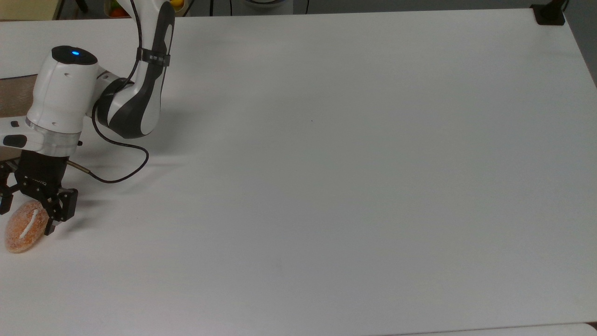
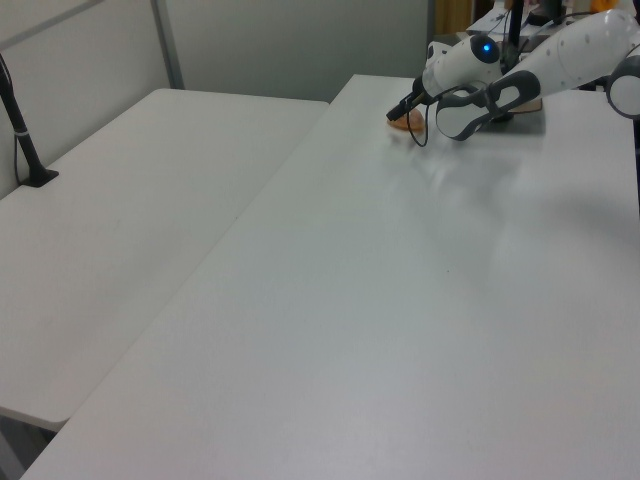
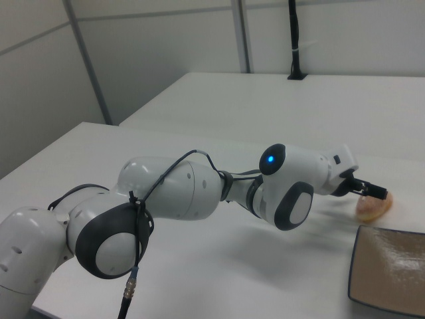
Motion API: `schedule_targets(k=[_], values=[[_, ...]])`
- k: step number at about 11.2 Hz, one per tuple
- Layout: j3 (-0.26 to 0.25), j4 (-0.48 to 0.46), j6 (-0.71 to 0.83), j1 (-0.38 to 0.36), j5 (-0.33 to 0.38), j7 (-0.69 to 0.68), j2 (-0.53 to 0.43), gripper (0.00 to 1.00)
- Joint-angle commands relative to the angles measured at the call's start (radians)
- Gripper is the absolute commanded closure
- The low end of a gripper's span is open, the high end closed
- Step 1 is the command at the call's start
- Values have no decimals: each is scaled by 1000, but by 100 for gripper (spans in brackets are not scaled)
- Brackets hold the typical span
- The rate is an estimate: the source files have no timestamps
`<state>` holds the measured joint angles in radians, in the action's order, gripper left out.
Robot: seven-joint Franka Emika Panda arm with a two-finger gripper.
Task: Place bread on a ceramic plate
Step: 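Close the gripper around the orange bread roll, then lift the bread roll and carry it over the brown ceramic plate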
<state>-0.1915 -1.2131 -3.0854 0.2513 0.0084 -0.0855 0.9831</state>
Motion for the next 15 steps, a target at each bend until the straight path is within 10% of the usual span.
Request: schedule_targets(k=[1, 5, 9, 15], values=[[0, 20, -18, 5, -10, 13, 15, 0], [-2, 0, -19, 6, -18, 7, 22, 0], [-2, -2, -18, 6, -15, 10, 22, 51], [3, -83, -6, 23, 1, 18, -111, 52]])
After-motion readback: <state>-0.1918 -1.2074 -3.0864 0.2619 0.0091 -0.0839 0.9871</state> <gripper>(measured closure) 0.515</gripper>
